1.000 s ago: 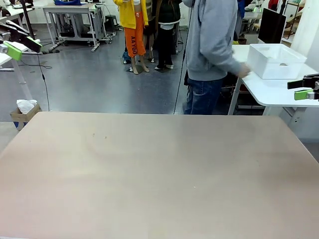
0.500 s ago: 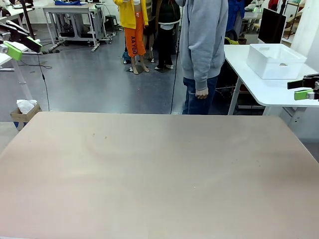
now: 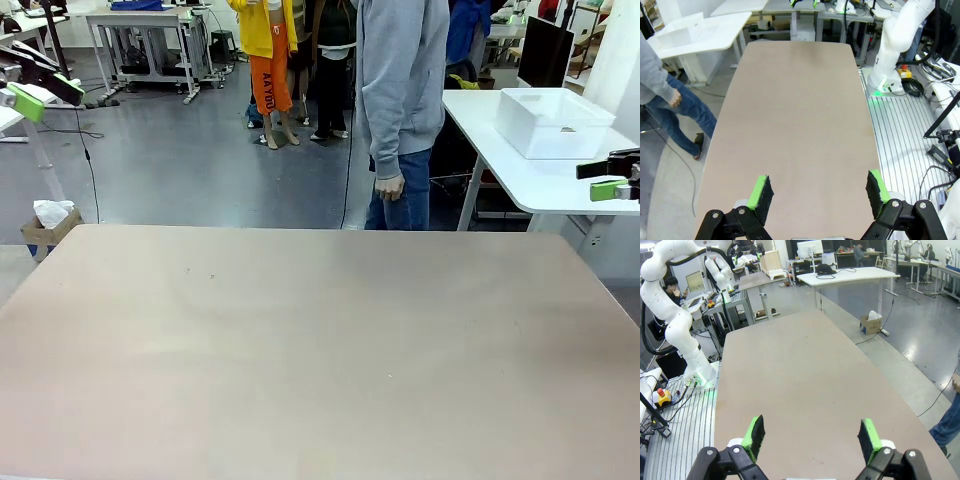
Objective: Stack the cups and store them in the basket.
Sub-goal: Place the stack of Reusable plastic cups into the Pantry Basket.
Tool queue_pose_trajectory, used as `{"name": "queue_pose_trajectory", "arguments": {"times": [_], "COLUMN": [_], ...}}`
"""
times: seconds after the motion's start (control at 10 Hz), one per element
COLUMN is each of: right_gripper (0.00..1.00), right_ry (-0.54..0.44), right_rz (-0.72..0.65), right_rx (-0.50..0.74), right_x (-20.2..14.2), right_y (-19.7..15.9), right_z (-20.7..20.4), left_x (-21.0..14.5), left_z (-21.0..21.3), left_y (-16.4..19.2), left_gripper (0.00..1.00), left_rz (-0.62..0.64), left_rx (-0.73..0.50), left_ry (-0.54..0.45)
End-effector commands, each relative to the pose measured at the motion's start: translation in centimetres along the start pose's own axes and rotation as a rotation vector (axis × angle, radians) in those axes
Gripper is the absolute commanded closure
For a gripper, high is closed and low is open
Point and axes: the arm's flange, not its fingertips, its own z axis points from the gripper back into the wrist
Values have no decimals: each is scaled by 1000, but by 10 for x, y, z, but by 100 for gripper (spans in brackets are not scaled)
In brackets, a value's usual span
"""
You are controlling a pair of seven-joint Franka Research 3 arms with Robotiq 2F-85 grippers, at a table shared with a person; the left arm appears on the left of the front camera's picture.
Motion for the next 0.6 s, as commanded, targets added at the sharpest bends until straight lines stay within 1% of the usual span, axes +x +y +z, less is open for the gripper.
{"name": "queue_pose_trajectory", "arguments": {"times": [0.0, 0.5], "right_gripper": [0, 0], "right_ry": [-5, -5], "right_rz": [-20, -20], "right_rx": [5, 5], "right_x": [4, 4], "right_y": [2, 2], "right_z": [2, 2], "left_x": [4, 4], "left_z": [2, 2], "left_y": [0, 0], "left_gripper": [3, 3], "left_rz": [9, 9], "left_rx": [9, 9], "left_ry": [-4, -4]}}
